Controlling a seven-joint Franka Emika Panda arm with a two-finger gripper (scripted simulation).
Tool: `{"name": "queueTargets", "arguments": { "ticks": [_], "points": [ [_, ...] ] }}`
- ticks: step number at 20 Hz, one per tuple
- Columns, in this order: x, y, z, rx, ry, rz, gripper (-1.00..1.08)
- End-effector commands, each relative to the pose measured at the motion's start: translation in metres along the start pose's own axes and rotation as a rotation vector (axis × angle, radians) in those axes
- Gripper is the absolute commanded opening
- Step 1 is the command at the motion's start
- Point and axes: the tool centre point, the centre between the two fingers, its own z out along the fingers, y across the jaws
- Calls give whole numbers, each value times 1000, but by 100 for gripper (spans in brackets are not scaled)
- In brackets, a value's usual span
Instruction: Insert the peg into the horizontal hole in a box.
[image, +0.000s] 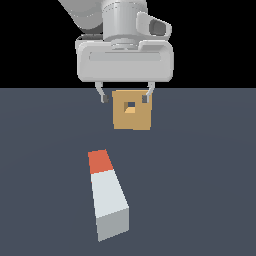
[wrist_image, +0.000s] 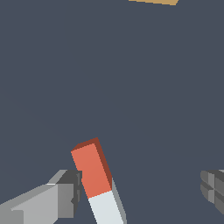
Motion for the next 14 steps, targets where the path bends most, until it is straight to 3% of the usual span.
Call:
{"name": "queueTargets", "arguments": {
  "ticks": [1,14],
  "points": [
    [0,0,0,0,0,0,100],
    [-26,-10,18,-2,3,-65,100]
  ]
}}
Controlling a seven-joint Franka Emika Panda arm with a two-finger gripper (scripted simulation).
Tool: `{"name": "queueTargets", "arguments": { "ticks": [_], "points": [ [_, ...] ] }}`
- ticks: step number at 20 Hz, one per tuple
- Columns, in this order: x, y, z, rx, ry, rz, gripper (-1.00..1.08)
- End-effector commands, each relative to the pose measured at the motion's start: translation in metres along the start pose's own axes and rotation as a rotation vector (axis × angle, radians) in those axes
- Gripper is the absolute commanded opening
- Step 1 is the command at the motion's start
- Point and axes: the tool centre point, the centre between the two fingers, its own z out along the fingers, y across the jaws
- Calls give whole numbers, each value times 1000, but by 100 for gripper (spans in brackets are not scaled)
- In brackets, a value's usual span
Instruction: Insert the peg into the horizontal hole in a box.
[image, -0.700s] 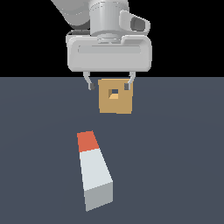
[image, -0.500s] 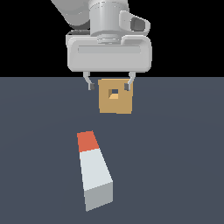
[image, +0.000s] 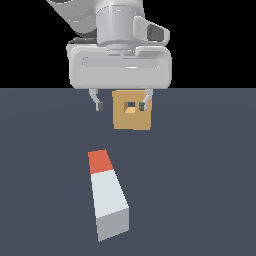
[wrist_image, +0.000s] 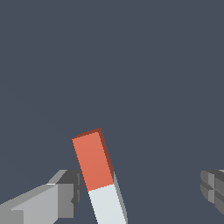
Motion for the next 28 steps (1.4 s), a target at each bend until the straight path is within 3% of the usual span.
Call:
{"name": "queueTargets", "arguments": {
  "ticks": [1,17,28],
  "points": [
    [-10,-4,7,0,1,-23,100],
    [-95,-24,66,-5,10,-228,100],
    [-123,-24,85,-6,12,-292,100]
  ]
}}
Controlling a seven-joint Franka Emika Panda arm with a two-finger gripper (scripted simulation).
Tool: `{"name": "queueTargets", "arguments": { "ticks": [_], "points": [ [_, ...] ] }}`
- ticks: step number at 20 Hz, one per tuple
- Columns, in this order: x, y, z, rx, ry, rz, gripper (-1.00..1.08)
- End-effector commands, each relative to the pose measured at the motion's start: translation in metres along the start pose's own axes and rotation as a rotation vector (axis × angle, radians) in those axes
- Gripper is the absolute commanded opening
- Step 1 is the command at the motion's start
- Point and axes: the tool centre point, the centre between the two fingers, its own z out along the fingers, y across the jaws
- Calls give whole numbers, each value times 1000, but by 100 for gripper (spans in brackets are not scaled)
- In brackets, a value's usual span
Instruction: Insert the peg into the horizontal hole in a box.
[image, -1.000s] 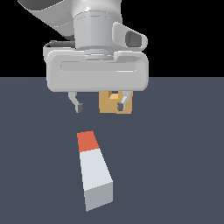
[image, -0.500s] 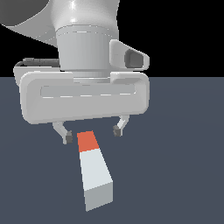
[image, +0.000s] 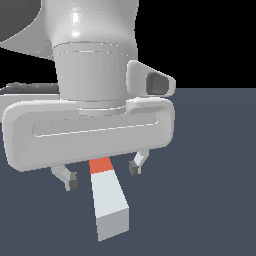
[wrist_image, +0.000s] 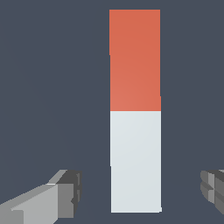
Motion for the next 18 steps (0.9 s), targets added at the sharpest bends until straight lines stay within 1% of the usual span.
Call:
{"name": "queueTargets", "arguments": {
  "ticks": [1,9,18],
  "points": [
    [-2,0,2,-1,0,-8,100],
    [-3,0,7,0,0,-6,100],
    [-2,0,45,0,0,-8,100]
  ]
}}
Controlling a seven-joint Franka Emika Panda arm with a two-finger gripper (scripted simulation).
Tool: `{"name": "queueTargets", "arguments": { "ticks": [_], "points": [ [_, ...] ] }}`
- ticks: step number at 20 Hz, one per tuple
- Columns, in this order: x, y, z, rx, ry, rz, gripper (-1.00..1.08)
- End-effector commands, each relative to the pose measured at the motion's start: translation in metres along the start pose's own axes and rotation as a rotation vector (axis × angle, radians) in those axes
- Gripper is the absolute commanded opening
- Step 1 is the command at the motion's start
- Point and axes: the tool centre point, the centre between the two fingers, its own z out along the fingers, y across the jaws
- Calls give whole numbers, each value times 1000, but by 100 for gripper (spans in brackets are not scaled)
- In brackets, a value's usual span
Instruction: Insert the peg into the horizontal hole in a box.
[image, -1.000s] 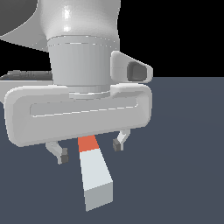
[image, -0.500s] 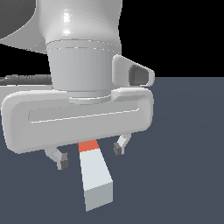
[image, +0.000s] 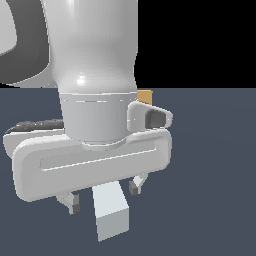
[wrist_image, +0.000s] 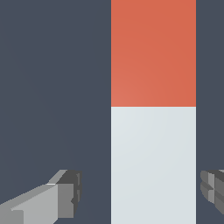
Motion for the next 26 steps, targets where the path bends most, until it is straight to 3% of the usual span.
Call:
{"name": "queueTargets", "arguments": {
  "ticks": [1,5,6,19,26],
  "points": [
    [0,0,8,-1,0,0,100],
    [-1,1,12,-1,0,0,100],
    [-1,1,12,-1,0,0,-100],
    [2,2,11,-1,0,3,-100],
    [21,5,5,-1,0,36,-100]
  ]
}}
